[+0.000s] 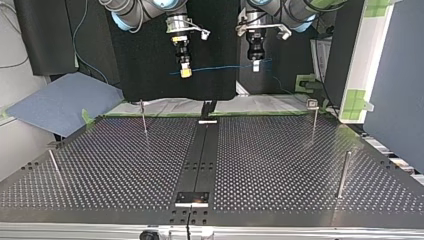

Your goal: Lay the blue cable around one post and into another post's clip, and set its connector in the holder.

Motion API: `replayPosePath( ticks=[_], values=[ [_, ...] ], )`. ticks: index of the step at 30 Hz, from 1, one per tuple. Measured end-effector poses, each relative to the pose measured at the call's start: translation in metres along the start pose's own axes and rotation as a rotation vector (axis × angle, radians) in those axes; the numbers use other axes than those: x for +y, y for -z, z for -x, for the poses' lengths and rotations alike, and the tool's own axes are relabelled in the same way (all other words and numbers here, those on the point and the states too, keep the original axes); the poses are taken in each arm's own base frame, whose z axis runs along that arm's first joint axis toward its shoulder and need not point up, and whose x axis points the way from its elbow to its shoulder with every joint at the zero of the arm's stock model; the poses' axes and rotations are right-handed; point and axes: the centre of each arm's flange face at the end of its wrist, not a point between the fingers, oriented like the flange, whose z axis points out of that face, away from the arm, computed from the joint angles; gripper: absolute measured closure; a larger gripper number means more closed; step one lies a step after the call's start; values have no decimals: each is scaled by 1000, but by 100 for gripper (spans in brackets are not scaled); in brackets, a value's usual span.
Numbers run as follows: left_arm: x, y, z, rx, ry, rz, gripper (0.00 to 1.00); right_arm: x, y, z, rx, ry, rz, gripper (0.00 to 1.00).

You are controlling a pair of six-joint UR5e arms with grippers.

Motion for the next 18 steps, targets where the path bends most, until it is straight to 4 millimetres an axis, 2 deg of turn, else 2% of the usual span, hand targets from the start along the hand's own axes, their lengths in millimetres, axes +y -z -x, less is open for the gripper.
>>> replayPosePath(
  ticks=[18],
  values=[
    [2,-3,1,3,2,9,100,0,0,-1,0,0,2,100]
  ],
)
